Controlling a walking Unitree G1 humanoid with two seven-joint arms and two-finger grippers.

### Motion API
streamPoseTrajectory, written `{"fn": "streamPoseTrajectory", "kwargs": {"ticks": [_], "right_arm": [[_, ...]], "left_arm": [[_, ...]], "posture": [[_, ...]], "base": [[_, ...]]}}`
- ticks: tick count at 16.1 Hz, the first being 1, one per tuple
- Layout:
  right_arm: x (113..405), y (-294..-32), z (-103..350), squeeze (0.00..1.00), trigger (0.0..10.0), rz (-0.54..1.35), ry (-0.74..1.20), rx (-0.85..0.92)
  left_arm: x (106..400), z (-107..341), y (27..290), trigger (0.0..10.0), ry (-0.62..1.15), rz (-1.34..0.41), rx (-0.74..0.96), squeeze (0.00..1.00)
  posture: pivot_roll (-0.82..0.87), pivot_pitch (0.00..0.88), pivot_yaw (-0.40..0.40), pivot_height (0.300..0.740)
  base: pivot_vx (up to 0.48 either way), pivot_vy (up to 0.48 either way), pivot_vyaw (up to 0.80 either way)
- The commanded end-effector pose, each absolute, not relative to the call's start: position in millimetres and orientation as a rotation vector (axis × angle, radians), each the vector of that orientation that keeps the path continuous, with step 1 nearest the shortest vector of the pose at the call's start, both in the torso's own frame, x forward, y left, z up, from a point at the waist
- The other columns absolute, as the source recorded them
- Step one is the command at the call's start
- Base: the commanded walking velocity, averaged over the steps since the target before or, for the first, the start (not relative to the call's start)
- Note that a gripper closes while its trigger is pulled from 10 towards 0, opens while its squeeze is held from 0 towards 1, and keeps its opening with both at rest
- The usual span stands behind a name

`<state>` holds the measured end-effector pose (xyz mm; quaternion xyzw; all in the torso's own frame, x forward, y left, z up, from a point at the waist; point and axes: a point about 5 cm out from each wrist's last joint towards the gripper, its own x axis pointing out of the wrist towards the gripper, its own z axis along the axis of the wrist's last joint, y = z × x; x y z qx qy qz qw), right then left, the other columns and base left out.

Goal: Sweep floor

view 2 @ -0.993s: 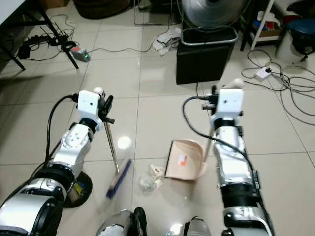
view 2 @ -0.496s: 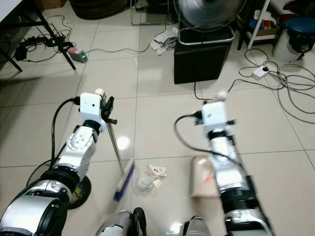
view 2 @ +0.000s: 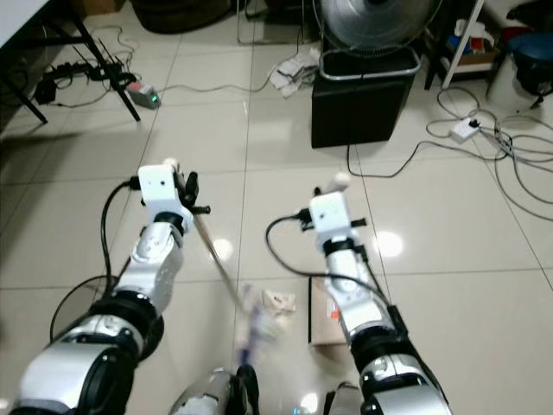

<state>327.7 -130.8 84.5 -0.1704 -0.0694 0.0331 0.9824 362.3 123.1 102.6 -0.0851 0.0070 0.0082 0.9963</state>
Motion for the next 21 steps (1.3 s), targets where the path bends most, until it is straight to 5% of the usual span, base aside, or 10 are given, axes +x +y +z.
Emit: {"fn": "streamPoseTrajectory", "kwargs": {"ticks": [1, 7, 13, 21], "right_arm": [[327, -122, 81, 0.00, 10.0, 0.089, -0.133, -0.314], [325, -121, 75, 0.00, 10.0, 0.088, -0.115, -0.280], [324, -137, 75, 0.00, 10.0, 0.039, -0.124, -0.235], [316, -174, 78, 0.00, 10.0, -0.067, -0.163, -0.106]], "left_arm": [[363, 98, 126, 10.0, 0.065, 0.122, -0.340, 0.00], [369, 111, 135, 10.0, 0.020, 0.225, -0.535, 0.00], [380, 150, 120, 10.0, -0.163, -0.158, -0.335, 0.00], [391, 190, 160, 10.0, -0.271, -0.303, -0.184, 0.00]], "posture": [[0.02, 0.153, 0.180, 0.740], [0.02, 0.132, 0.184, 0.740], [0.01, 0.102, 0.185, 0.740], [0.01, 0.065, 0.173, 0.740]], "base": [[0.000, 0.000, 0.00], [0.000, 0.000, 0.00], [0.000, 0.000, 0.00], [0.000, 0.000, 0.00]]}}
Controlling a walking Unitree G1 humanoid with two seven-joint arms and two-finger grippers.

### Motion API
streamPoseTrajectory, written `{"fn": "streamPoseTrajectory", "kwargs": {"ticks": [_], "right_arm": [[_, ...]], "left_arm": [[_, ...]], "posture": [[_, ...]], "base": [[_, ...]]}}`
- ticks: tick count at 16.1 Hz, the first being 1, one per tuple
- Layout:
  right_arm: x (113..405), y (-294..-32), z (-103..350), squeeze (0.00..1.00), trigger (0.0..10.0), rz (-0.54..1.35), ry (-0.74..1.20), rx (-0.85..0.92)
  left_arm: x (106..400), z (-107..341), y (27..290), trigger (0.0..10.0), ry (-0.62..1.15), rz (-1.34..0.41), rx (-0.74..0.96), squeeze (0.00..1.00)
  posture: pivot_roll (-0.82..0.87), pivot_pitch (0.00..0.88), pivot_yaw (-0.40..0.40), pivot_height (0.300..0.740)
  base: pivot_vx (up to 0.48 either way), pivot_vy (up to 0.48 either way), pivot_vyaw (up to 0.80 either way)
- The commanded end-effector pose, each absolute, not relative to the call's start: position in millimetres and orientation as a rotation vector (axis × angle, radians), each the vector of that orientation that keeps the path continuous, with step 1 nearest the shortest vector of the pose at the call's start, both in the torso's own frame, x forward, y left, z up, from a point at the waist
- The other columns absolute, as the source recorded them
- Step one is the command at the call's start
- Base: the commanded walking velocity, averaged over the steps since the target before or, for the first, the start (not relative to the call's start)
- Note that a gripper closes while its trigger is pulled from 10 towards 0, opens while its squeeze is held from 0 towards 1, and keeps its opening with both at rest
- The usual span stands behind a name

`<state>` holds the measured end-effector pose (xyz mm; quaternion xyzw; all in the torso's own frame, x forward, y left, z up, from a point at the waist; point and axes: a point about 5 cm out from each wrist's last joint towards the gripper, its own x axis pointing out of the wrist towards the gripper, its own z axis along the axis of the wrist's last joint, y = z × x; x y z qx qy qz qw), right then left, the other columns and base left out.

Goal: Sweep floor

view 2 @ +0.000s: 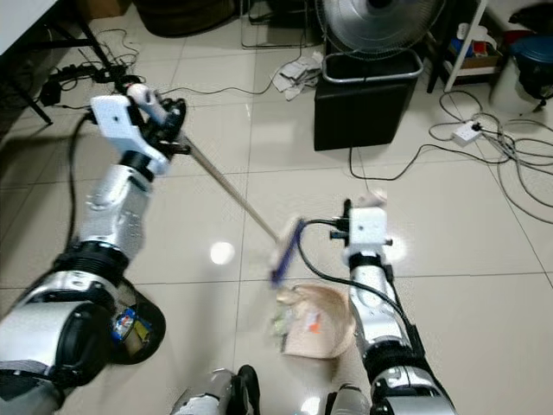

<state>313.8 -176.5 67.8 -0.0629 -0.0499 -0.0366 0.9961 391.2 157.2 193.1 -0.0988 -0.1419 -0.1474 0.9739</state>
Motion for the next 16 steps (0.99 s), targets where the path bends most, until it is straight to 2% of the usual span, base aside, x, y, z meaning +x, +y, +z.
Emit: {"fn": "streamPoseTrajectory", "kwargs": {"ticks": [1, 4, 6, 9, 11, 16], "right_arm": [[316, -177, 80, 0.00, 10.0, -0.076, -0.173, -0.098], [316, -184, 81, 0.00, 10.0, -0.098, -0.176, -0.088], [316, -185, 81, 0.00, 10.0, -0.095, -0.173, -0.088], [316, -180, 78, 0.00, 10.0, -0.089, -0.153, -0.107], [317, -179, 75, 0.00, 10.0, -0.089, -0.124, -0.137], [319, -177, 75, 0.00, 10.0, -0.084, -0.108, -0.158]], "left_arm": [[389, 184, 161, 10.0, -0.249, -0.307, -0.154, 0.00], [386, 169, 158, 10.0, -0.203, -0.280, 0.000, 0.00], [385, 165, 154, 10.0, -0.195, -0.289, 0.039, 0.00], [376, 138, 131, 10.0, -0.129, -0.304, 0.123, 0.00], [373, 131, 112, 10.0, -0.106, -0.299, 0.059, 0.00], [371, 128, 89, 10.0, -0.082, -0.374, -0.040, 0.00]], "posture": [[0.01, 0.058, 0.173, 0.740], [0.01, 0.043, 0.170, 0.740], [0.01, 0.045, 0.169, 0.740], [0.00, 0.054, 0.173, 0.740], [-0.01, 0.063, 0.173, 0.740], [-0.02, 0.069, 0.176, 0.740]], "base": [[0.000, 0.000, 0.00], [0.000, 0.000, 0.00], [0.000, 0.000, 0.00], [0.000, 0.000, 0.00], [0.000, 0.000, 0.00], [0.000, 0.000, 0.00]]}}
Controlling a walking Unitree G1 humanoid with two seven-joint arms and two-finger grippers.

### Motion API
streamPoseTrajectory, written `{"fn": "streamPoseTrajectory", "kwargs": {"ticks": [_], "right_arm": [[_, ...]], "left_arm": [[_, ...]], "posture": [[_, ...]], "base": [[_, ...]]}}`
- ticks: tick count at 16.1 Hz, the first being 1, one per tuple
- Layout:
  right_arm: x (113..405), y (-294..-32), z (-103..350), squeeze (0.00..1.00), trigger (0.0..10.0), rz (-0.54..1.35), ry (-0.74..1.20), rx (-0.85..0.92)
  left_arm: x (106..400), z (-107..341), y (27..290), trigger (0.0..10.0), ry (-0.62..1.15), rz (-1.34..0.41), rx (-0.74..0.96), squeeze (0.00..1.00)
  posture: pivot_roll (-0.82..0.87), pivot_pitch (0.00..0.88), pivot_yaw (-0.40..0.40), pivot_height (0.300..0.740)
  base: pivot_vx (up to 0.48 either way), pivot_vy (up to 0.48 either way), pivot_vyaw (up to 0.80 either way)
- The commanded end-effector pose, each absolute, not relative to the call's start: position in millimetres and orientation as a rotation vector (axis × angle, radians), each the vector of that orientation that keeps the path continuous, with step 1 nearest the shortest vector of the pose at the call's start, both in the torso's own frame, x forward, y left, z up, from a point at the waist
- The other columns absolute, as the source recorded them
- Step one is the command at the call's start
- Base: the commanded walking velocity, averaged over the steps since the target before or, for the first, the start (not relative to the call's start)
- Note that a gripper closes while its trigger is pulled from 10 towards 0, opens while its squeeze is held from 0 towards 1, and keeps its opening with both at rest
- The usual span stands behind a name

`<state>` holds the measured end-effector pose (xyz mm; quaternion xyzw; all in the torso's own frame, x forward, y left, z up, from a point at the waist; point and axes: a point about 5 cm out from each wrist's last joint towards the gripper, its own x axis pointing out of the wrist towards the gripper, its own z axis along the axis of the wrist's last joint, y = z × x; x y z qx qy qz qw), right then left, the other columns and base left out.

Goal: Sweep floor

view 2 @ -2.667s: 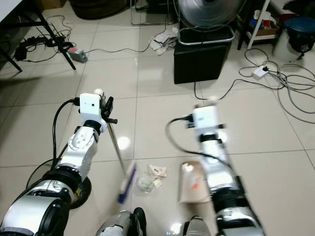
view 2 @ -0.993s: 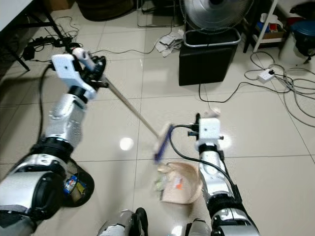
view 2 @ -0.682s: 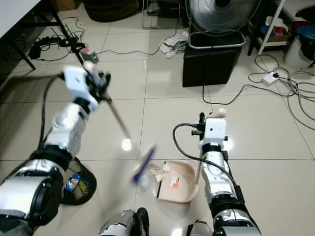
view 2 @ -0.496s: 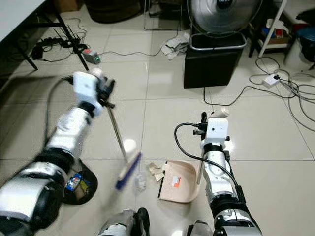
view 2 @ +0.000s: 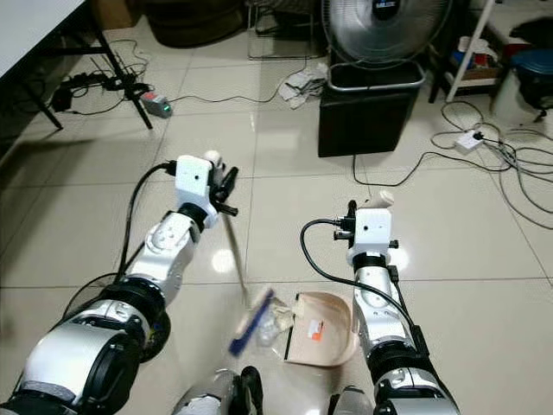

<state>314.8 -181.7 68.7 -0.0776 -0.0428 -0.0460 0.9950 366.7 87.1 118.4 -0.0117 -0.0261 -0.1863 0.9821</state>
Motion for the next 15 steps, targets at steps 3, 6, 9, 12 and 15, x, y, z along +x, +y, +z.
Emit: {"fn": "streamPoseTrajectory", "kwargs": {"ticks": [3, 6, 9, 12, 15], "right_arm": [[319, -178, 74, 0.00, 10.0, -0.089, -0.102, -0.163], [320, -178, 74, 0.00, 10.0, -0.084, -0.095, -0.168], [323, -179, 76, 0.00, 10.0, -0.091, -0.094, -0.167], [323, -183, 78, 0.00, 10.0, -0.110, -0.096, -0.151], [321, -188, 81, 0.00, 10.0, -0.111, -0.127, -0.109]], "left_arm": [[375, 135, 91, 10.0, -0.082, -0.327, -0.221, 0.00], [379, 145, 91, 10.0, -0.112, -0.342, -0.291, 0.00], [381, 150, 96, 10.0, -0.138, -0.371, -0.257, 0.00], [385, 162, 109, 10.0, -0.193, -0.353, -0.184, 0.00], [391, 182, 140, 10.0, -0.264, -0.267, -0.098, 0.00]], "posture": [[-0.02, 0.065, 0.174, 0.740], [-0.01, 0.048, 0.166, 0.740], [-0.01, 0.047, 0.165, 0.740], [-0.01, 0.046, 0.163, 0.740], [-0.01, 0.044, 0.164, 0.740]], "base": [[0.000, 0.000, 0.00], [0.000, 0.000, 0.00], [0.000, 0.000, 0.00], [0.000, 0.000, 0.00], [0.000, 0.000, 0.00]]}}
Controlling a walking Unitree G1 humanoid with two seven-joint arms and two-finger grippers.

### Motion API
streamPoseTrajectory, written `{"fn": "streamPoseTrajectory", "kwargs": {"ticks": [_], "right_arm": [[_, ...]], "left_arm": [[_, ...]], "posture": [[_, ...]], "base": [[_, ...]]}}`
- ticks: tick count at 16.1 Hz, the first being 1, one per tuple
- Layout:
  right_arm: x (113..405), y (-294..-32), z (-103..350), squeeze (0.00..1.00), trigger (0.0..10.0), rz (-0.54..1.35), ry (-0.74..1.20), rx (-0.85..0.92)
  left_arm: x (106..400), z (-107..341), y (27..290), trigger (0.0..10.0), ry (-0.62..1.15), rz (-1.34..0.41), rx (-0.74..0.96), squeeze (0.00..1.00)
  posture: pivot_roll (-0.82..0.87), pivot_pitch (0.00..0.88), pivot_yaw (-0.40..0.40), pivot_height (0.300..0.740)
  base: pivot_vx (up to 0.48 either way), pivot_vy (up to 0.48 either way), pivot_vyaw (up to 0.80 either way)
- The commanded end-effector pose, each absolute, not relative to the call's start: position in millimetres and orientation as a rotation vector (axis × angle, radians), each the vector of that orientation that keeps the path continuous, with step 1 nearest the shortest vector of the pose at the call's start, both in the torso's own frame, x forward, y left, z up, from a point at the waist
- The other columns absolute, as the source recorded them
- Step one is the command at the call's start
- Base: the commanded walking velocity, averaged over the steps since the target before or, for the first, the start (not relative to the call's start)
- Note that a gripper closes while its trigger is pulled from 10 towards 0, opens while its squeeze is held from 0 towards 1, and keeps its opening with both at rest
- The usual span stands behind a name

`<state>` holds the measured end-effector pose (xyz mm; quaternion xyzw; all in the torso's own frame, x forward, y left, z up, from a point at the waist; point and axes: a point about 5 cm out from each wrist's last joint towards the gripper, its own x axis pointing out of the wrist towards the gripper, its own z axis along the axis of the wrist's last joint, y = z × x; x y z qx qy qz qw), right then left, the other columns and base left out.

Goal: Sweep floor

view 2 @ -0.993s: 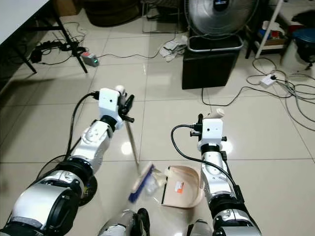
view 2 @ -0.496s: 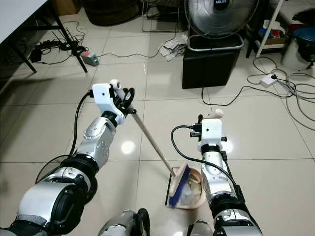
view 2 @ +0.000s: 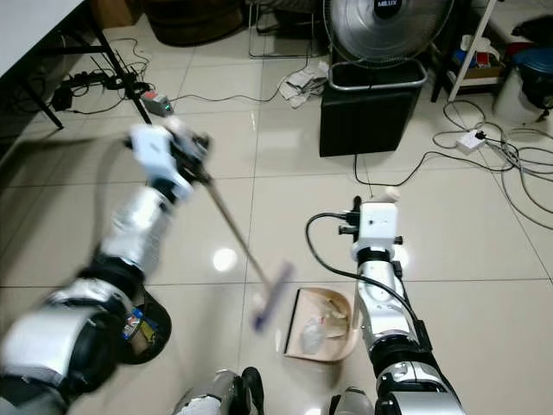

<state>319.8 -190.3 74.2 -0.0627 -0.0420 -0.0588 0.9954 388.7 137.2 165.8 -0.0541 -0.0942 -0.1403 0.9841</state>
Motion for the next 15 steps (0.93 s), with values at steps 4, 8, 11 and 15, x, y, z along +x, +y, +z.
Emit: {"fn": "streamPoseTrajectory", "kwargs": {"ticks": [4, 8, 11, 15], "right_arm": [[313, -203, 98, 0.00, 10.0, -0.145, -0.215, -0.041], [310, -216, 125, 0.00, 10.0, -0.218, -0.248, 0.041], [316, -211, 193, 0.00, 10.0, -0.145, -0.321, 0.077], [328, -200, 246, 0.00, 10.0, -0.085, -0.416, 0.225]], "left_arm": [[379, 150, 156, 10.0, -0.175, -0.252, -0.040, 0.00], [368, 127, 168, 10.0, -0.106, -0.188, 0.025, 0.00], [336, 109, 200, 10.0, -0.118, -0.092, 0.116, 0.00], [314, 103, 203, 10.0, -0.124, -0.095, 0.143, 0.00]], "posture": [[-0.02, 0.023, 0.159, 0.740], [-0.04, 0.020, 0.150, 0.740], [-0.06, 0.008, 0.162, 0.740], [-0.05, 0.000, 0.143, 0.740]], "base": [[0.000, 0.000, 0.00], [0.000, 0.000, 0.00], [0.000, 0.000, 0.53], [0.000, 0.000, 0.80]]}}
